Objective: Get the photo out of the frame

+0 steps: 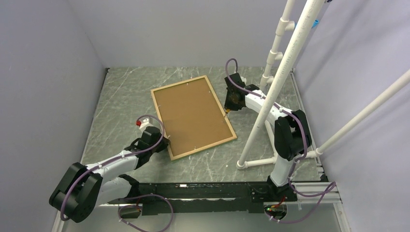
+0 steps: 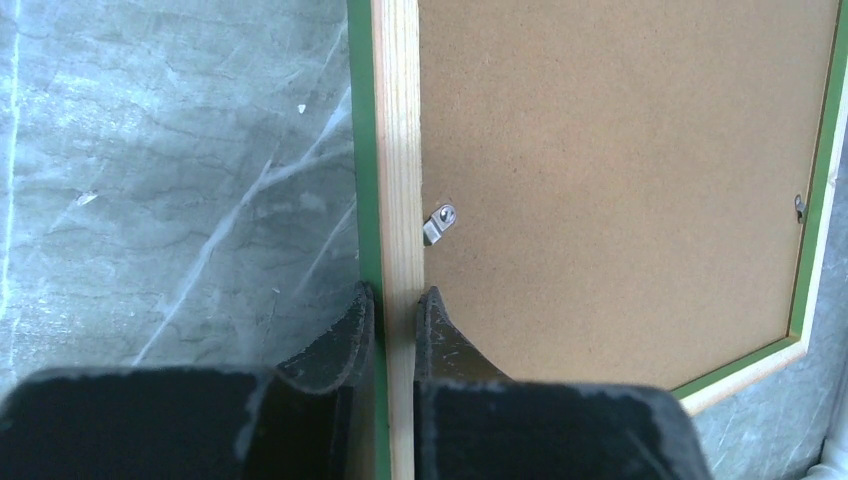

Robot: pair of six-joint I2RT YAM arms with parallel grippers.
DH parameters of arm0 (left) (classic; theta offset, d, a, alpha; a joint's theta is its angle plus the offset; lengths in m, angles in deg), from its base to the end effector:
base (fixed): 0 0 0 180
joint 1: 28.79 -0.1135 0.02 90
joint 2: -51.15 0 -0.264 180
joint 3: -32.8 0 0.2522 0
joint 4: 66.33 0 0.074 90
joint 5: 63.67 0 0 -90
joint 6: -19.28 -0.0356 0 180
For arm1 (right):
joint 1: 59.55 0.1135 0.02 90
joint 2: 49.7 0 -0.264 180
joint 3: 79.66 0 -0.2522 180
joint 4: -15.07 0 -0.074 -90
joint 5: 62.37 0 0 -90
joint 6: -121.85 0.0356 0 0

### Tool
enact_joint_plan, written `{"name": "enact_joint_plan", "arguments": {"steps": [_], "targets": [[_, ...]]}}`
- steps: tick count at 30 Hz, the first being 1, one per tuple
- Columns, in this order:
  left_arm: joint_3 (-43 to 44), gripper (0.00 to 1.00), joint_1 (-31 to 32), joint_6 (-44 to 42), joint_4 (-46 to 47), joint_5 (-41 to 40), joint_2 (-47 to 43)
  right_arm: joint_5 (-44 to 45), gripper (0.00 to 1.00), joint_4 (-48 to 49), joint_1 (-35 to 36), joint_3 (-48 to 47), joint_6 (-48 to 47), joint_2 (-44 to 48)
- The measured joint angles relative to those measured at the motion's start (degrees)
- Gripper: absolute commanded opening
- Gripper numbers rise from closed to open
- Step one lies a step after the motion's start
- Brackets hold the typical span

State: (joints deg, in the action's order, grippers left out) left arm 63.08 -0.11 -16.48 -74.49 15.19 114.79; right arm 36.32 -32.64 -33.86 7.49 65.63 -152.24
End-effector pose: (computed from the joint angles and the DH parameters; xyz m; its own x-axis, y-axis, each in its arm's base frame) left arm 0.1744 -0.0875 0.1392 -0.6190 -0.5689 -0.5415 -0.2709 0.8018 -0.5327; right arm 0.3491 0.1619 0.2368 -0.8285 0.2114 -0.5186 0.1269 0.9728 0.1938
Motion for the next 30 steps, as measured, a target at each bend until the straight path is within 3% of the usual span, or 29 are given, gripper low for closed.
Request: {"name": "enact_joint_plan", "arguments": {"steps": [22,30], "targets": [[3.3,0.0,3.3,7.0,-3.2,-4.8,3.3,6.9,0.0,-5.1,1.0,-0.9,10.7,-2.4],[4.2,0.0,3.3,7.3,-4.4,-4.8,4.1,4.1,0.0,-7.2,-0.1,-1.4,11.7,-2.6]]}}
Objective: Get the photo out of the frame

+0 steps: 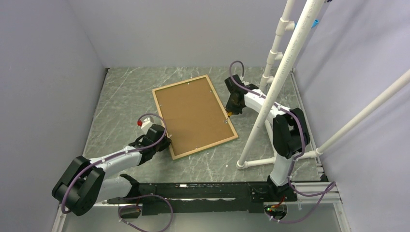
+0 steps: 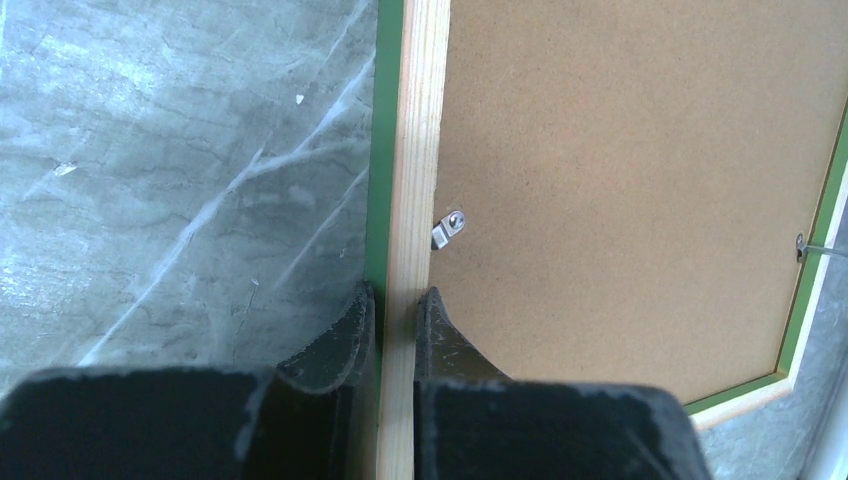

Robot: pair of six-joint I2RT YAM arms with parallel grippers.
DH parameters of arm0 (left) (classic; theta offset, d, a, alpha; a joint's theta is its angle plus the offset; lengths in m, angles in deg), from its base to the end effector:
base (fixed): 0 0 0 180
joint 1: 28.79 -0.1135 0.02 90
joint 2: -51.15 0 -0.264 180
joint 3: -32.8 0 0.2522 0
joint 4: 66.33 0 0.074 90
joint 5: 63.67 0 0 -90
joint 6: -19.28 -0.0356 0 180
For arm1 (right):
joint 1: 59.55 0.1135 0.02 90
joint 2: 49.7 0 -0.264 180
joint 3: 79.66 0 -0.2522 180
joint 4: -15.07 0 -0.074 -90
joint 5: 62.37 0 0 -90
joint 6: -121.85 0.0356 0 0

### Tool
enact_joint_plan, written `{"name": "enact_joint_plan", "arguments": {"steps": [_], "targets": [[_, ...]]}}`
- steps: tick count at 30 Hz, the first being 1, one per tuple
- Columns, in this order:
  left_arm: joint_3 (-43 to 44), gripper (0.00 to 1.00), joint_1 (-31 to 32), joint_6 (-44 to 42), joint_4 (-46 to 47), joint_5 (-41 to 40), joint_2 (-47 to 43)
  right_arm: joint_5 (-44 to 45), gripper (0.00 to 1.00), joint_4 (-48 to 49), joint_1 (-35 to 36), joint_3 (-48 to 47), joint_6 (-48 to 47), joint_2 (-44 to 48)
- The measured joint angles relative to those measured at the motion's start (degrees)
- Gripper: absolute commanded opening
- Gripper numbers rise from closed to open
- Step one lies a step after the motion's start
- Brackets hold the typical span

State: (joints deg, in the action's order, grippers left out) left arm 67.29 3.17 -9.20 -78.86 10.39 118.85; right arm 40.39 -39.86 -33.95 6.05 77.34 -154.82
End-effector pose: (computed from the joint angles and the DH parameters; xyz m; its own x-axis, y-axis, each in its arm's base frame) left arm 0.1803 -0.1009 0.1421 -0.5942 -0.6255 -0.5057 -0.3689 0.7706 -0.5197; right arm 0.3472 0.1576 0.2218 -0.8187 0.3790 -0.4314 0.3483 0.9250 0.1516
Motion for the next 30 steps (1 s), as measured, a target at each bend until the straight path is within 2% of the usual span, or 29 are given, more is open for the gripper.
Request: {"name": "enact_joint_plan", "arguments": {"steps": [5,11,17,19,23,27,30], "targets": [[0.1,0.0,0.0,0.5,-0.3,0.0,0.0,-6.2,0.0,1.2,-2.5,3.0,0.2,1.9],[0.1,0.0,0.1,0.7,-0.3,-0.2,0.0,-17.9,0.0,4.8,-6.6,8.5,-0.1,4.3],[-0.2,0.01,0.3,0.7,-0.2,-0.4,-0.5,-21.3,0.0,8.3,-6.9,15.0,-3.6,10.1],[-0.5,0.11,0.4,0.4,-0.2,-0.3,-1.2,-21.3,0.0,10.4,-6.8,17.1,-5.9,13.3],[-2.2,0.49,0.8,-2.6,-3.0,0.1,-5.6,-21.1,0.0,14.6,-7.9,18.6,-10.3,19.2],[-3.4,0.74,1.0,-6.9,-6.7,1.8,-13.0,-20.7,0.0,17.7,-9.1,17.6,-12.8,19.4],[-3.4,0.87,0.8,-9.7,-8.1,2.6,-17.8,-21.1,0.0,18.8,-9.5,15.7,-13.8,17.1]]}}
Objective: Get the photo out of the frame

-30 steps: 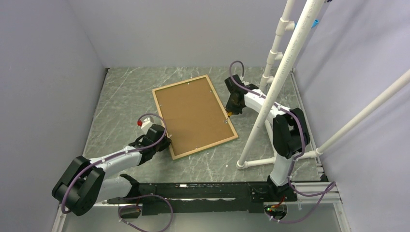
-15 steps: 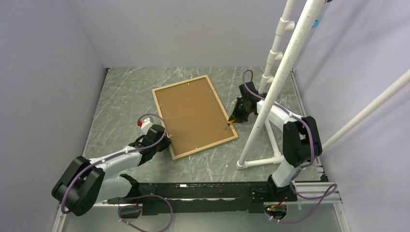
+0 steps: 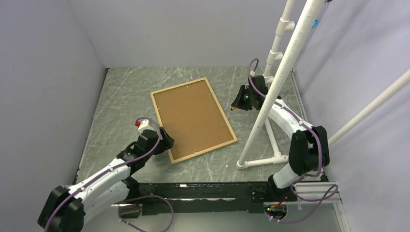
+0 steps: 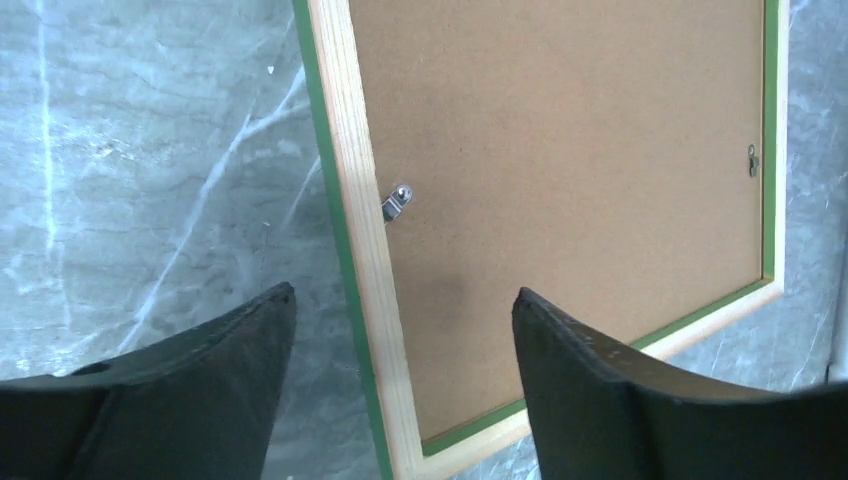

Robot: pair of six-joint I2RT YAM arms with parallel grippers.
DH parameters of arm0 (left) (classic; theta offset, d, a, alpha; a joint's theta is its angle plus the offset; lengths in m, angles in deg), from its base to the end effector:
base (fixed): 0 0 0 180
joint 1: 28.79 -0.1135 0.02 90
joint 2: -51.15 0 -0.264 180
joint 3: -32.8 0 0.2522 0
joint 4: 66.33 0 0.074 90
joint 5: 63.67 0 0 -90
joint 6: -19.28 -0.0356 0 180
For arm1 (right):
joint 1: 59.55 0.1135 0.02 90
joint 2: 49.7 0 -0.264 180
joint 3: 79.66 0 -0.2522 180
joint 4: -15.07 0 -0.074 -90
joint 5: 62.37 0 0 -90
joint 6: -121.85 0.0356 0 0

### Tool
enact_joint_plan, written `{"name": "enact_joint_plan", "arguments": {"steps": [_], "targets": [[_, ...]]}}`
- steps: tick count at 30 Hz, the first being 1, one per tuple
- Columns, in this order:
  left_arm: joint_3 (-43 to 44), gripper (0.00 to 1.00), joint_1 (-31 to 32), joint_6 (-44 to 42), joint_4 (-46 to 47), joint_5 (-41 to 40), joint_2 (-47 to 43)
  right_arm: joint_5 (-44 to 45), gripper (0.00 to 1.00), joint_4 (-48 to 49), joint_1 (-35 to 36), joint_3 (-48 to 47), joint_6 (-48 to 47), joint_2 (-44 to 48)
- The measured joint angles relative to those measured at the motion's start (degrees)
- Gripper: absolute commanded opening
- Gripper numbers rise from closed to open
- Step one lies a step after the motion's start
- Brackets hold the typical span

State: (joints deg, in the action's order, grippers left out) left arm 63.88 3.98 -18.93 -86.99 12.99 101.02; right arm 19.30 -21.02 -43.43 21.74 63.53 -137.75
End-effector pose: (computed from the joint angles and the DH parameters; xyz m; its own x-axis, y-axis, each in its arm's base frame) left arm 0.1495 -0.0865 0.1651 -0.6266 -0.5059 -0.5928 -0.1867 0.8360 -0.5161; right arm 0.3216 0.0983 0.2580 -0.7790 0.3158 -0.5417 0.0434 0.8890 0.4558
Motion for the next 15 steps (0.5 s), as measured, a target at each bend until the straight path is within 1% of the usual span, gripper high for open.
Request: {"name": "enact_joint_plan", "arguments": {"steps": [2,4,6,9,12,15], "targets": [[0.7,0.92,-1.0,-1.7,-1.7,0.5,-1.8,-1.1,0.0,1.3,0.0,-1.3,-0.2,-2.1],[1.9,0.94,-3.8,-3.4,-3.0,1.5,-1.8,-2.4,0.0,2.7,0.0,-2.8,-0.2,-4.8],[4.3,0.96,-9.0,-5.3,-4.2,3.8,0.2,-3.2,0.0,3.6,0.2,-4.4,-0.2,-7.5],[7.8,0.98,-15.1,-7.8,-4.7,7.1,4.9,-3.9,0.0,3.9,0.6,-7.3,-0.3,-11.6],[11.5,0.98,-17.9,-9.9,-4.6,9.6,10.4,-4.1,0.0,4.5,0.9,-9.0,-0.7,-14.0],[14.6,0.92,-19.3,-11.2,-4.1,12.2,16.3,-4.2,0.0,5.8,1.2,-9.9,-0.7,-15.2]]}}
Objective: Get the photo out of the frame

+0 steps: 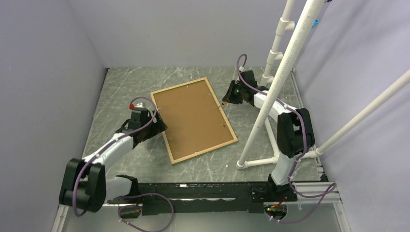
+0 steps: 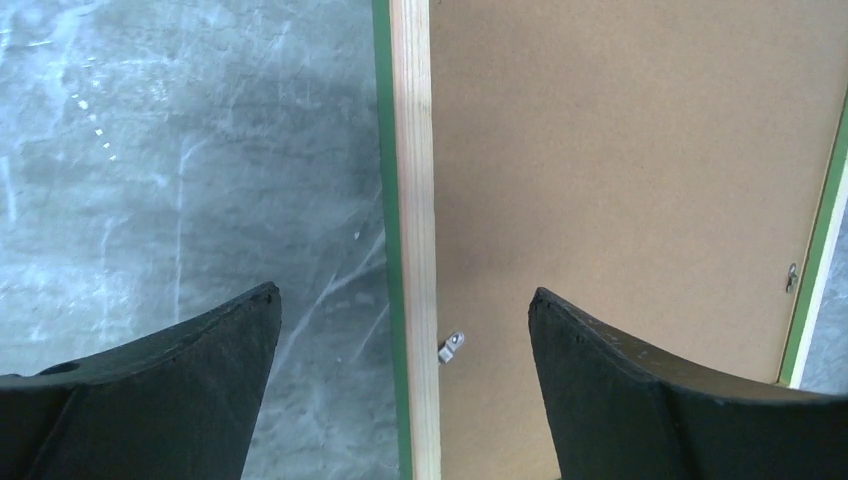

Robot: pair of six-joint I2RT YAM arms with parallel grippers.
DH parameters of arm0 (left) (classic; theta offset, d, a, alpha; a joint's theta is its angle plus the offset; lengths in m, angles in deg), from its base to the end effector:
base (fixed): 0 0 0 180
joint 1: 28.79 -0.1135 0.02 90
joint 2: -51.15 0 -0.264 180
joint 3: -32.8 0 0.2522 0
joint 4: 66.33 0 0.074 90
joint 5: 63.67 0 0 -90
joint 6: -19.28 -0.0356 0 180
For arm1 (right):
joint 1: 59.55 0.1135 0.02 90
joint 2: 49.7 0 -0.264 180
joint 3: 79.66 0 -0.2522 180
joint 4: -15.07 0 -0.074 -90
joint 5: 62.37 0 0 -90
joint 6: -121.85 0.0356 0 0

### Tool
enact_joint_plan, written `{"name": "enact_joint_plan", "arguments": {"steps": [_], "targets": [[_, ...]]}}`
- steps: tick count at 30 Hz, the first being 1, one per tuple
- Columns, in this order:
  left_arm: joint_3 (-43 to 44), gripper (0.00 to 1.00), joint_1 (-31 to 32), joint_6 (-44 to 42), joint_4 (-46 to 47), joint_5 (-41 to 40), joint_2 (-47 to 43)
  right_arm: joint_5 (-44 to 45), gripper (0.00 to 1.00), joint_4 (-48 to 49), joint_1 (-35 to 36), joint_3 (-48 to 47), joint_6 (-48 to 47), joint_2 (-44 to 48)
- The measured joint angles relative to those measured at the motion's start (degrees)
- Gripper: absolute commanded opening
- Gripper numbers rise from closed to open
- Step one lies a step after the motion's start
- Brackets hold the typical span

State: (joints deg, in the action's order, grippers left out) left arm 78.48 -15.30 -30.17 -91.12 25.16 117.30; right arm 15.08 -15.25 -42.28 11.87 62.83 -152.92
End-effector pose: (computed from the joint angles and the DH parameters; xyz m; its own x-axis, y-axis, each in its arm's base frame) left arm 0.2206 -0.0522 0.1889 -0.6674 -0.5083 -0.5443 -0.2824 0.8490 -0.4466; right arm 0.3807 0.1265 0.2293 -0.8042 0.2761 -0.5263 -0.0261 0.8683 0.4954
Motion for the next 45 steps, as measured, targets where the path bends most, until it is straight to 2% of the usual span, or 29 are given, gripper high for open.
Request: {"name": "enact_joint_plan", "arguments": {"steps": [4,8,16,22,28,30,45], "targets": [[2.2,0.85,-0.8,-0.6,1.3,1.4,6.7,0.3,0.0,3.5,0.6,-0.2,0.1,-1.4],[2.2,0.75,-0.8,-0.3,2.4,1.4,9.8,2.0,0.0,8.6,1.0,-0.2,1.4,-3.4],[0.9,0.39,-0.8,2.1,9.6,3.2,13.5,3.5,0.0,19.0,1.1,-0.1,5.3,-7.7],[-1.4,0.23,-0.8,3.7,13.0,4.3,13.5,5.6,0.0,25.1,1.1,0.5,9.6,-9.1],[-2.3,0.03,-0.9,4.6,14.5,5.2,12.9,7.7,0.0,27.6,1.4,0.5,12.2,-11.3],[-2.9,0.0,-0.9,5.2,15.1,5.2,12.4,8.1,0.0,27.6,1.6,0.5,12.6,-12.2],[-4.7,0.0,1.2,13.3,13.7,3.8,9.8,15.3,0.0,28.6,4.2,0.4,13.7,-13.2]]}}
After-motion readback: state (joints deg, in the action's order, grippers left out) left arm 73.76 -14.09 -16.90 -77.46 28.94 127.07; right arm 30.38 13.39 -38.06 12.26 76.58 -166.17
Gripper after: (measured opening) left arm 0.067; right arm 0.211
